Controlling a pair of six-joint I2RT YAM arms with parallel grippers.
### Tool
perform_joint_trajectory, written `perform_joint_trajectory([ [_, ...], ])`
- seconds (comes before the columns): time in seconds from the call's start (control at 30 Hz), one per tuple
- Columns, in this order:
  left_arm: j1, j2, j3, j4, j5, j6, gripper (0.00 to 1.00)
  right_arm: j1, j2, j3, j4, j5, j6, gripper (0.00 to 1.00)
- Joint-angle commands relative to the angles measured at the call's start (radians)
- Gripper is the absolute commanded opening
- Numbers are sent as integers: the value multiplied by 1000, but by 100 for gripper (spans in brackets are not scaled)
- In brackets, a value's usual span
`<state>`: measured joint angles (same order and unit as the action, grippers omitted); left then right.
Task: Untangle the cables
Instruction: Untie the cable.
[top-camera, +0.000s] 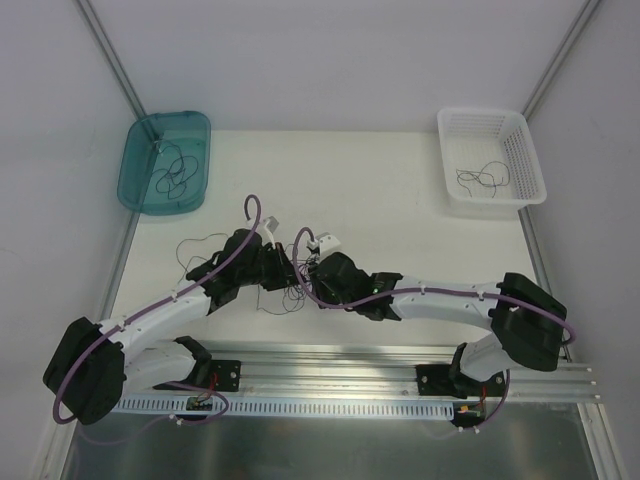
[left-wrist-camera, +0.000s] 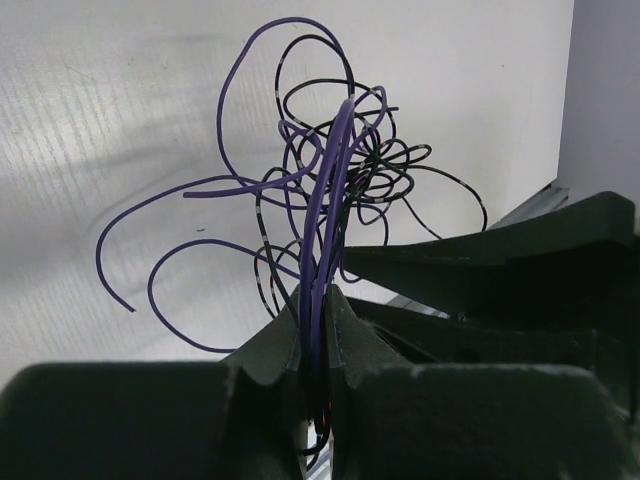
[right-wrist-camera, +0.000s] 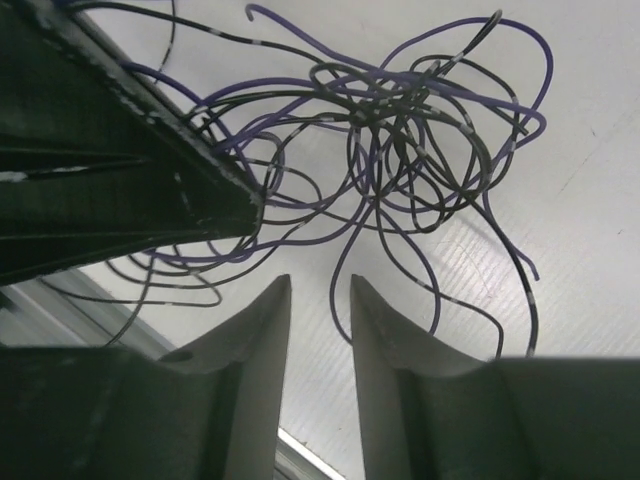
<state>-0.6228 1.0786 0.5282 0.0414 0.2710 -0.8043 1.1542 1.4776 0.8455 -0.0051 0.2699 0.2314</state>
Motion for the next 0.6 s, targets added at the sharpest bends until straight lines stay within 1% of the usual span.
perform_joint_trajectory([
  [0.0, -9, -32, 12, 31, 27, -3, 0, -8, 23, 41, 11, 22, -21, 30],
  [0.07, -9, -42, 10, 31, 22, 7, 0, -11, 16, 35, 10, 22, -20, 23],
  [0.1, -11, -42, 7, 29, 17, 11, 0, -13, 12, 32, 10, 25, -21, 13],
  [0.2, -8, -46, 1, 9, -28, 34, 0, -11, -39, 27, -36, 40, -33, 1],
  [0.27, -6, -43, 0, -26, -96, 62, 0, -11, -78, 11, -78, 49, -47, 1],
  [0.33, 9, -29, 1, -37, -143, 86, 0, -20, -158, 0, -125, 55, -58, 1],
  [0.37, 17, -25, 0, -69, -156, 96, 0, -24, -192, -5, -143, 58, -69, 1],
  [0.4, 27, -14, 0, -77, -168, 102, 0, -34, -251, -14, -163, 71, -72, 1],
  [0.47, 64, -6, -5, -84, -170, 112, 0, -51, -316, -26, -223, 72, -92, 1],
  [0.5, 75, 0, -8, -87, -168, 117, 0, -79, -377, -32, -264, 75, -95, 1],
  [0.57, 109, -2, -14, -94, -162, 126, 0, -132, -433, -42, -308, 74, -101, 1],
])
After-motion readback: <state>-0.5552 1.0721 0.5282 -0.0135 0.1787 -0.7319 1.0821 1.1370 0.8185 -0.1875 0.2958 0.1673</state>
